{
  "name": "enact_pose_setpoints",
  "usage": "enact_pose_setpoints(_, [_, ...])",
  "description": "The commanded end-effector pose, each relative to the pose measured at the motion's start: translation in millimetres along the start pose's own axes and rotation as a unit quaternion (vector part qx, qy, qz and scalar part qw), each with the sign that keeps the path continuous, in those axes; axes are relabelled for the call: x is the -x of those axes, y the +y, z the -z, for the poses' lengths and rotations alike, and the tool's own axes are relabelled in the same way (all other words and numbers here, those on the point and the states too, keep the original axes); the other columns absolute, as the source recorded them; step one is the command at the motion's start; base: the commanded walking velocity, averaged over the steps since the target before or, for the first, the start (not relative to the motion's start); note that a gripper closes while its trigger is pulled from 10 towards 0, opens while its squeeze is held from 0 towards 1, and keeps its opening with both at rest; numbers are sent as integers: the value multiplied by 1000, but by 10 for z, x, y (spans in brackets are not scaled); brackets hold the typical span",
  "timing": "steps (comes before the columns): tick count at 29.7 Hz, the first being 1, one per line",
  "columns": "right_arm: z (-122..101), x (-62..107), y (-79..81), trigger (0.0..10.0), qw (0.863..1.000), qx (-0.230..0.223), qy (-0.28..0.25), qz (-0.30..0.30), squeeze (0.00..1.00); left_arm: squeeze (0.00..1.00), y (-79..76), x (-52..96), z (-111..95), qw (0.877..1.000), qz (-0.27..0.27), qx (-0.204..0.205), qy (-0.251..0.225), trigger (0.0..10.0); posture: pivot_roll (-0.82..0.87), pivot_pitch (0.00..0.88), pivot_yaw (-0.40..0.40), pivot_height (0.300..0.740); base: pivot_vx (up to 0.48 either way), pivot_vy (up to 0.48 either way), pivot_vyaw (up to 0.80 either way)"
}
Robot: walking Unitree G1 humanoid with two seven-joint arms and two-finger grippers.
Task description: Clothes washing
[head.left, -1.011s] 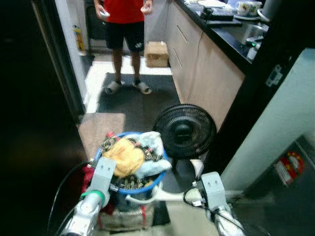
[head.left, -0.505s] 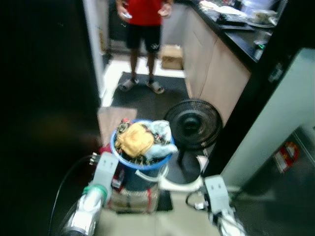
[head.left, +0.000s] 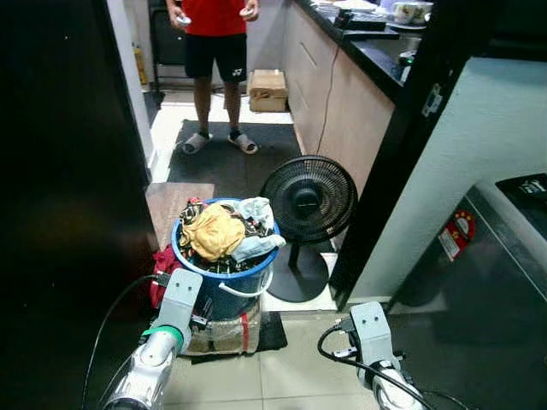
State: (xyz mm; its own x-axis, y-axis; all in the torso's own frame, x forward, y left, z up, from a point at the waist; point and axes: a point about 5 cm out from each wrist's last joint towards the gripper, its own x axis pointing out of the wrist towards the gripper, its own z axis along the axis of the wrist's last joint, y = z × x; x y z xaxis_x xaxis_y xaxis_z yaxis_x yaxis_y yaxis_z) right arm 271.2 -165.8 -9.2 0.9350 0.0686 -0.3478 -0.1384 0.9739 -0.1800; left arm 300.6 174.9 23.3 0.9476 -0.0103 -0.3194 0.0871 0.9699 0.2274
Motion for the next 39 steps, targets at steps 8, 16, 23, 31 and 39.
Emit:
enact_pose_setpoints(8, [59, 27, -13, 10000, 1000, -1, 11, 4, 0, 0, -15, -8, 23, 1000, -1, -10, 5, 10000, 82, 14, -17, 740, 396, 0, 0])
enact_pose_setpoints(16, [59, 24, -13, 10000, 1000, 0, 12, 4, 0, 0, -19, -6, 35, 1000, -1, -11, 7, 10000, 83, 14, -18, 740, 354, 0, 0])
enact_pose_setpoints(23, [51, 19, -7, 10000, 1000, 1, 11, 3, 0, 0, -18, -7, 42, 1000, -3, -12, 8, 10000, 83, 15, -19, 740, 355, 0, 0])
enact_pose_setpoints(31, [53, 19, -3, 10000, 1000, 2, 12, 2, 0, 0, -15, -7, 47, 1000, -4, -12, 9, 10000, 83, 15, -19, 740, 363, 0, 0])
enact_pose_setpoints(39, [54, 20, -1, 10000, 1000, 2, 11, 1, 0, 0, -20, -10, 58, 1000, -7, -11, 14, 10000, 82, 16, -18, 740, 293, 0, 0])
